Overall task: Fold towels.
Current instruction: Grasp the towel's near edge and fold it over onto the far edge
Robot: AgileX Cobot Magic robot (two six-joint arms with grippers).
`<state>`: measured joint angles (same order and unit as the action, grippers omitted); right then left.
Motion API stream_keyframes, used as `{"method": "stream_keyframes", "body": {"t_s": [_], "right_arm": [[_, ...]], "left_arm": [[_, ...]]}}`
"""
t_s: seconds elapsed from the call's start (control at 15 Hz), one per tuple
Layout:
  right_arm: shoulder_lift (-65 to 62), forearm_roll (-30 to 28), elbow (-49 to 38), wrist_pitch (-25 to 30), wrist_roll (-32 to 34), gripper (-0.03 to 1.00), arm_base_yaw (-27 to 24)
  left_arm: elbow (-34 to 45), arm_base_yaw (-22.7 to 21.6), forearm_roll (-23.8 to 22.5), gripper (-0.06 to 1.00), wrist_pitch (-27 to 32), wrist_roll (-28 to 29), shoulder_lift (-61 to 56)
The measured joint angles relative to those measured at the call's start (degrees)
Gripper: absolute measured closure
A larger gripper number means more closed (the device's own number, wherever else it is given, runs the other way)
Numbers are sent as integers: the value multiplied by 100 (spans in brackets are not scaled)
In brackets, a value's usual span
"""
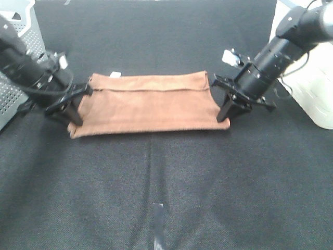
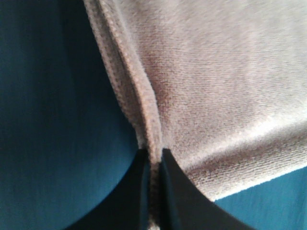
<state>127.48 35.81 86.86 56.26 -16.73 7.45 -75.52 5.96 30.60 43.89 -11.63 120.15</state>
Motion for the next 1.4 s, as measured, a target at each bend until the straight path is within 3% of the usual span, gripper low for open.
{"method": "stream_keyframes", "body": {"t_s": [0.4, 0.67, 1.07, 1.27, 1.4], "right_arm": [[-842, 189, -1988, -619, -481, 97, 0], [-917, 206, -2045, -716, -539, 97, 11], [-888, 92, -487, -665, -544, 97, 11], [-378, 11, 745, -315, -430, 97, 11], [-149, -86, 1071, -241, -332, 97, 11]], "left_arm": [[1547, 0, 11, 92, -223, -97, -825], [1679, 0, 34, 92, -355, -172, -865], [458, 0, -40, 92, -390, 0, -848], [-395, 0, -103, 92, -493, 29, -504], [-659, 0, -115, 92, -510, 29, -321]]}}
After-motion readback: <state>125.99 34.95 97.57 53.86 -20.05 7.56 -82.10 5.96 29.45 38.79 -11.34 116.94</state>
